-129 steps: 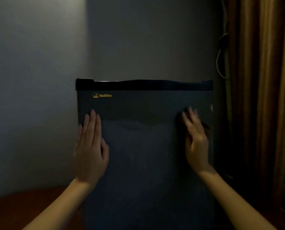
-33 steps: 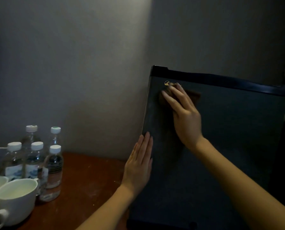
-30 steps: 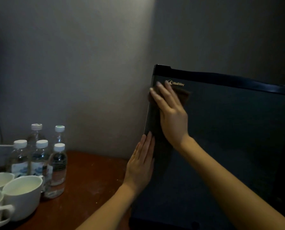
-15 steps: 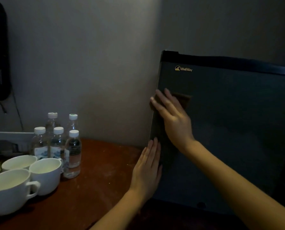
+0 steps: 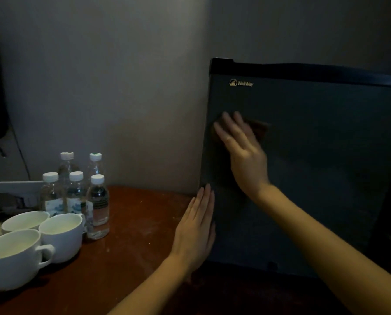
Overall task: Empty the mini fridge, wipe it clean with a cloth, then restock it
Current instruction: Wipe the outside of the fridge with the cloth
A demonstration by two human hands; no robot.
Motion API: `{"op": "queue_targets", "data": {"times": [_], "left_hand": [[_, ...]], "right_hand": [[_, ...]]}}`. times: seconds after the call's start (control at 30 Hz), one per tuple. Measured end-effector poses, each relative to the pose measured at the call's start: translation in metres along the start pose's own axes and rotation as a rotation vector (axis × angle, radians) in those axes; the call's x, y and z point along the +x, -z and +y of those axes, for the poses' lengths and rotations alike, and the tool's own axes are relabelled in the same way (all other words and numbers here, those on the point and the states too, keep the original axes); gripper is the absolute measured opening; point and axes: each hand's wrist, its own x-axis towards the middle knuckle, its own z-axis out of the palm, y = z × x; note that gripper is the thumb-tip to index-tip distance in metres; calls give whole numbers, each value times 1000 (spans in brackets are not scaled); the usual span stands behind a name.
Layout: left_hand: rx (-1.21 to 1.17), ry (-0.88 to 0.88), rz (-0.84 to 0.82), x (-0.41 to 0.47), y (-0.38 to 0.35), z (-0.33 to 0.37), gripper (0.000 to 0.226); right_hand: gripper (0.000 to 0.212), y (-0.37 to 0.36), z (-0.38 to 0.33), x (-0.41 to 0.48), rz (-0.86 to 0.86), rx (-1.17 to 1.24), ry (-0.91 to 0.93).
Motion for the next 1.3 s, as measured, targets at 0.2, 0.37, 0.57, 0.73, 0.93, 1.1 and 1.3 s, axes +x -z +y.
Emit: {"op": "queue_targets", "data": {"times": [0.2,0.37,0.57,0.73,0.93,1.1,1.3], "left_hand": [[11,19,45,16,5,13,71],[75,-31,50,30,2,25,69],[93,-1,47,25,-15,27,70],[193,-54,14,9,-26,19,72],[187,-27,34,9,-30,22,70],[202,-49,41,10,-27,22,71],[205,-20,33,10,-31,25,72]], "right_hand": [[48,32,29,-100,-276,-71,180],[52,52,54,-70,-38,-42,-107],[43,24,29,-96,-118,-23,49],[47,61,74,-153,-190,-77,44],[52,55,74,-92,146,-43,-333],[47,41,49,-163,-107,-91,-52],[57,75,90,-150,45,-54,-303]]}}
